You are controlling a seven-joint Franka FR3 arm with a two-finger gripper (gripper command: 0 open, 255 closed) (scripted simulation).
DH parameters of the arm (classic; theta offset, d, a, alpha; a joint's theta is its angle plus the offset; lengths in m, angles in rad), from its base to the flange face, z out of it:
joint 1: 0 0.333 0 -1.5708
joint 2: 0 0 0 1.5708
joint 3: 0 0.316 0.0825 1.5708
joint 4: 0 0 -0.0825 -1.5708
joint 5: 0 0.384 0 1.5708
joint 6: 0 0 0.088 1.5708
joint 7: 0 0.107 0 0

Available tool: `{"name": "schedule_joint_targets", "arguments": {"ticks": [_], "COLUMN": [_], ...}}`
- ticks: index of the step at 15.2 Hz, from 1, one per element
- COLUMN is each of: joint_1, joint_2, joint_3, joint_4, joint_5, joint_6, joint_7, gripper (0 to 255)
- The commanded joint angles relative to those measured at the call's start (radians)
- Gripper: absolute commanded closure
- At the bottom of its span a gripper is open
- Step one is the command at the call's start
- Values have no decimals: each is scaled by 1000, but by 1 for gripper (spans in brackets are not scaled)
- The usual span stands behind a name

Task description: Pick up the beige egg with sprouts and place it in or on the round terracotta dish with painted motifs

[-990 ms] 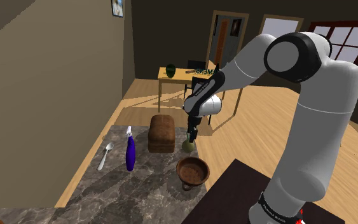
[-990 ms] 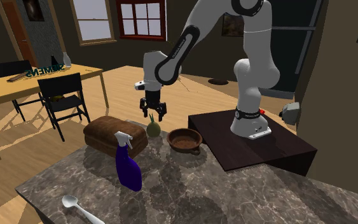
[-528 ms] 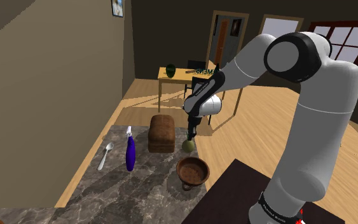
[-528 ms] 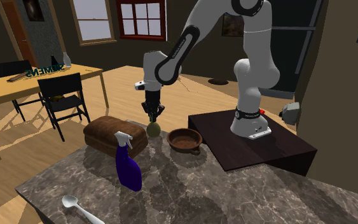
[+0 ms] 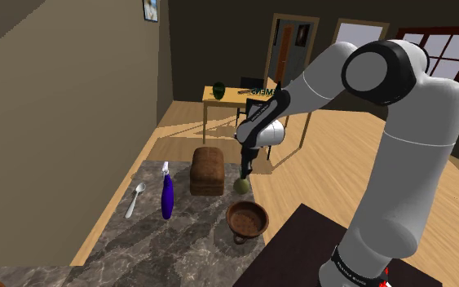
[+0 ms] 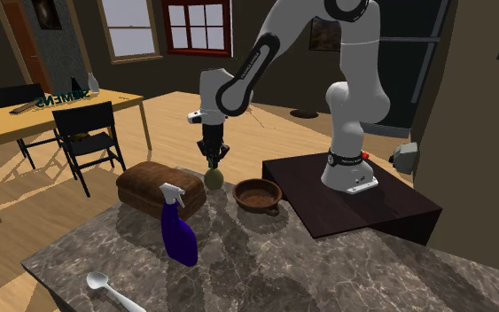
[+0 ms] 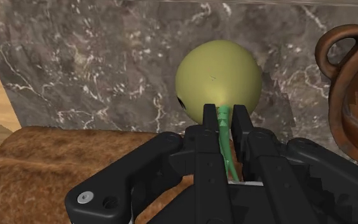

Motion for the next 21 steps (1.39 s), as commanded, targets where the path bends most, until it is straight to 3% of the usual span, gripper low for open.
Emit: {"name": "schedule_joint_targets", "arguments": {"ticks": [1,21], "joint_1": [2,3], "joint_2": [-19,-222], "joint_3": [-5,-17], "joint_4": [2,75], "joint_5": [-16,-146], "joint_6": [-20,-280], "joint_7": [12,122], "gripper": [255,255]}}
